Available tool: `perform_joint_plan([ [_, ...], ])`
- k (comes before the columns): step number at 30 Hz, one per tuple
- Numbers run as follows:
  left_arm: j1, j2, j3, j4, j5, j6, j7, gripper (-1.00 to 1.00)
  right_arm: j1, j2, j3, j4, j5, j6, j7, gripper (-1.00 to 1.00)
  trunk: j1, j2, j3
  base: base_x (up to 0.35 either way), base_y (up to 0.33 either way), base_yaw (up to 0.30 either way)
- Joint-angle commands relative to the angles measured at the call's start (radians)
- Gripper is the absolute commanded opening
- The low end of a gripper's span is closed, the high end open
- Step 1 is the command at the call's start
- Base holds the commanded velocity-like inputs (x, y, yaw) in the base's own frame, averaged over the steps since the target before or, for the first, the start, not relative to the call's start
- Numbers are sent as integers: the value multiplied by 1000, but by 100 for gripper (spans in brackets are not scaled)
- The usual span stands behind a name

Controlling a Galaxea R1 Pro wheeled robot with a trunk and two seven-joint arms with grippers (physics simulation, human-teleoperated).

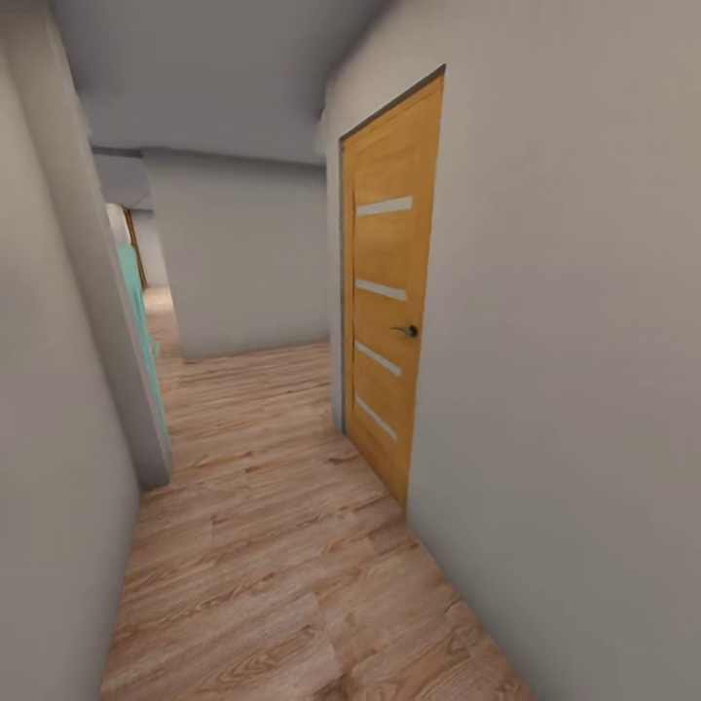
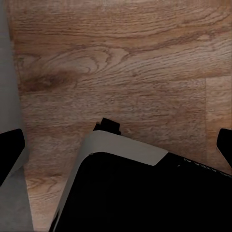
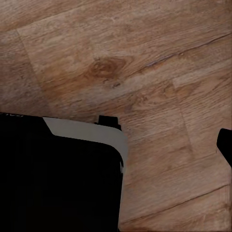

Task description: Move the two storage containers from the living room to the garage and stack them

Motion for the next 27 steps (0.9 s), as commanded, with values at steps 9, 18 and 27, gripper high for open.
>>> perform_joint_plan([
  [9,-1,0,-3,1,6,-3,2,100,-1,-1,7,3,2,-5,-3,100,1,-1,-1,320,0,277],
  [18,-1,1,-3,1,5,-3,2,100,-1,-1,7,3,2,-5,-3,100,1,-1,-1,320,0,277],
  [27,-1,0,-3,1,4,-1,2,100,-1,-3,5,3,0,-8,-3,100,1,-1,-1,320,0,272],
])
